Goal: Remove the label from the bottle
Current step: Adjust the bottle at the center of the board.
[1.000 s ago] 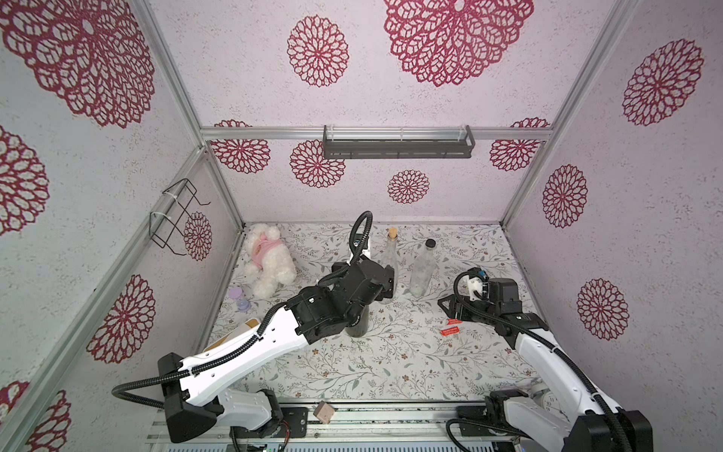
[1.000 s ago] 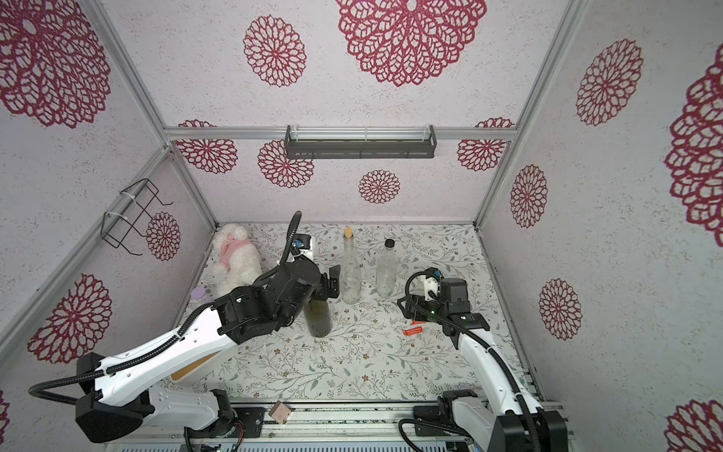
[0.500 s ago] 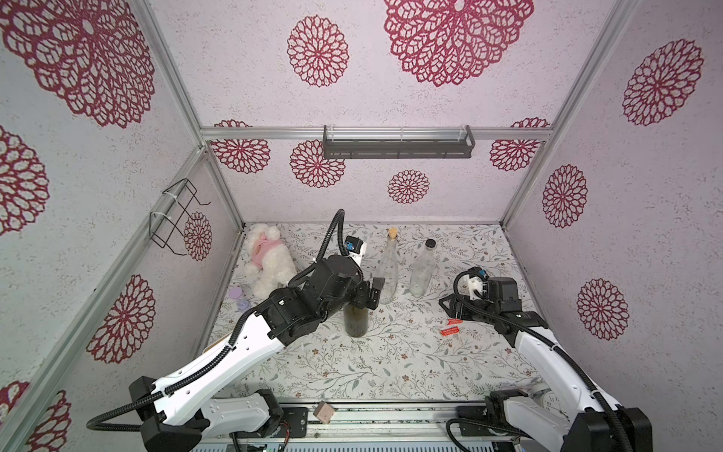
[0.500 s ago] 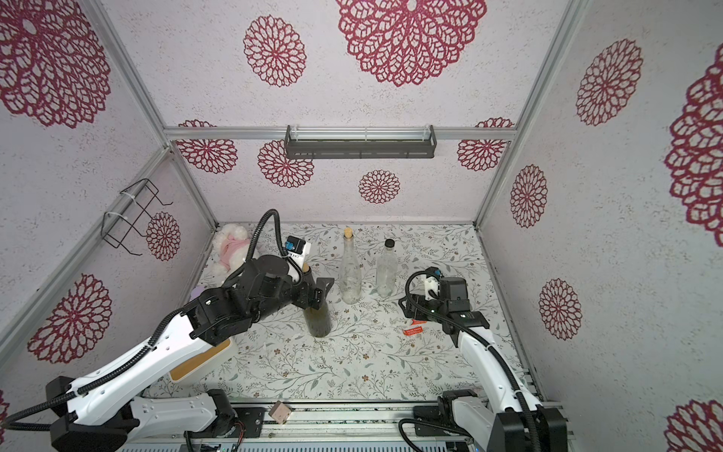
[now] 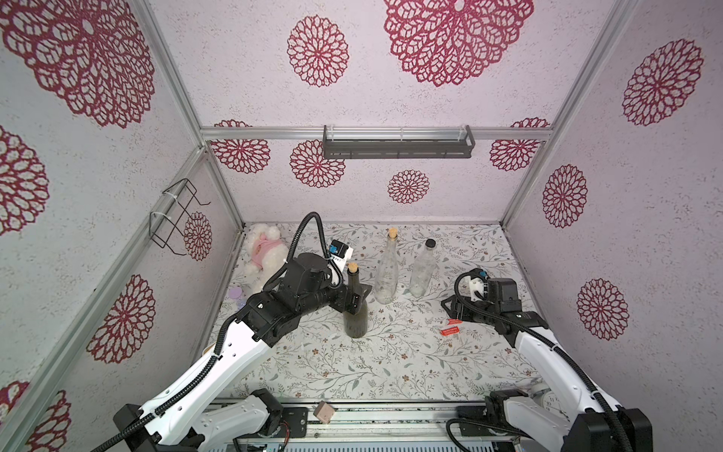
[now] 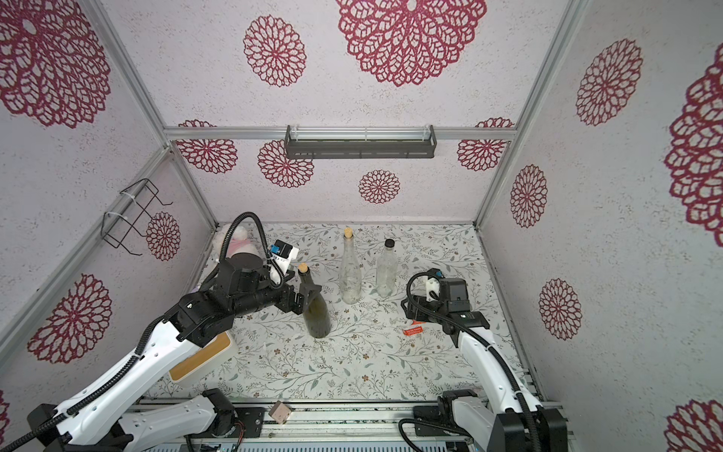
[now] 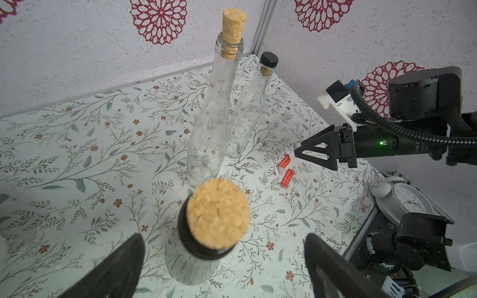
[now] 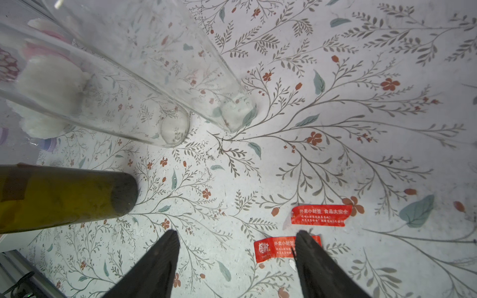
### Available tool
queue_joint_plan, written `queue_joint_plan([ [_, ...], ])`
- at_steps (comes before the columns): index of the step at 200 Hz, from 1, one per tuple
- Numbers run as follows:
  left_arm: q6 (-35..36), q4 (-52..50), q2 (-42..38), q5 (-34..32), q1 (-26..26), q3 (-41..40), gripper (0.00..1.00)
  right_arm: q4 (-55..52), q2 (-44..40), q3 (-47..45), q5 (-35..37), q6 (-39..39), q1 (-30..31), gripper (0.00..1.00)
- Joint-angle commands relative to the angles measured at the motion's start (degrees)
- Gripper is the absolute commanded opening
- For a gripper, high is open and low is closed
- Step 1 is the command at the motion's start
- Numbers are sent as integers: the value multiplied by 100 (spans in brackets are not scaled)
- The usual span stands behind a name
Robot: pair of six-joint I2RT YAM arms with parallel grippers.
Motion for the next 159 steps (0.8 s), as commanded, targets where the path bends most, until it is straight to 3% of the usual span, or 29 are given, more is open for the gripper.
queue_joint_plan([
  [1, 244, 324, -56, 365, 175, -51, 94, -69, -170, 215, 136, 54, 25, 73],
  [79, 375, 554, 259, 794, 433, -108, 77, -169, -332, 204, 269, 49, 25, 74],
  [159, 490, 544, 362, 580, 438, -148, 68, -78, -115, 305, 266, -84, 21, 74],
])
